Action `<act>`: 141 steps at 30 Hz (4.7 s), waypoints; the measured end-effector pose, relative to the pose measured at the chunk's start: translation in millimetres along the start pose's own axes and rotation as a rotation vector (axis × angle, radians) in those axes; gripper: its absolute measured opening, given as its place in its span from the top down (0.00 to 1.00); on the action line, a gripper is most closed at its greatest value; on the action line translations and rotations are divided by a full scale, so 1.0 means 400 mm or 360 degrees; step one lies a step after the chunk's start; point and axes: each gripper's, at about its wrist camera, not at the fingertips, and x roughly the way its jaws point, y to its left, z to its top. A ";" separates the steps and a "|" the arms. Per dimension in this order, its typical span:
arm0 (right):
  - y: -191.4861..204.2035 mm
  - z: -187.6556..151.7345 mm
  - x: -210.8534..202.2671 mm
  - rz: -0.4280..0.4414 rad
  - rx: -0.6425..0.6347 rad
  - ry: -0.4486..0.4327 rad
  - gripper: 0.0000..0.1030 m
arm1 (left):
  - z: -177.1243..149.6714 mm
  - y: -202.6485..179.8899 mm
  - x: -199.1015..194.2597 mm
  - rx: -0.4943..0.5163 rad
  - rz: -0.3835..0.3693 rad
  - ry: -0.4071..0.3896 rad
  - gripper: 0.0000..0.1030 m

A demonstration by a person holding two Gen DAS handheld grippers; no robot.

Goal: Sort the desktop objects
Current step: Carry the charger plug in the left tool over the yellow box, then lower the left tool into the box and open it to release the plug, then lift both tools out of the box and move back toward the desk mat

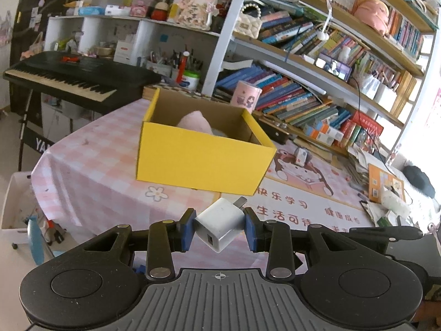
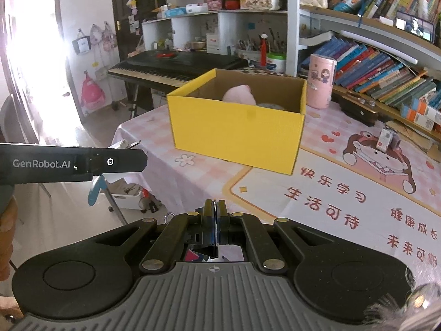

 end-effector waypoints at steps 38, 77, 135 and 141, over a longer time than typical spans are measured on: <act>-0.245 0.392 0.286 -0.0107 -0.0152 -0.0371 0.98 | 0.326 0.009 0.324 0.0100 0.0253 -0.0233 0.66; -0.236 0.402 0.529 -0.0052 -0.0676 0.0036 0.65 | 0.319 -0.010 0.502 0.0218 0.0419 -0.0015 0.45; 0.026 -0.014 0.037 -0.0419 0.0032 -0.0074 0.18 | -0.001 0.003 0.022 0.0245 0.0299 -0.0051 0.01; 0.028 -0.038 0.024 -0.0455 0.0064 -0.0039 0.17 | -0.018 -0.002 0.026 0.0273 0.0311 0.0017 0.01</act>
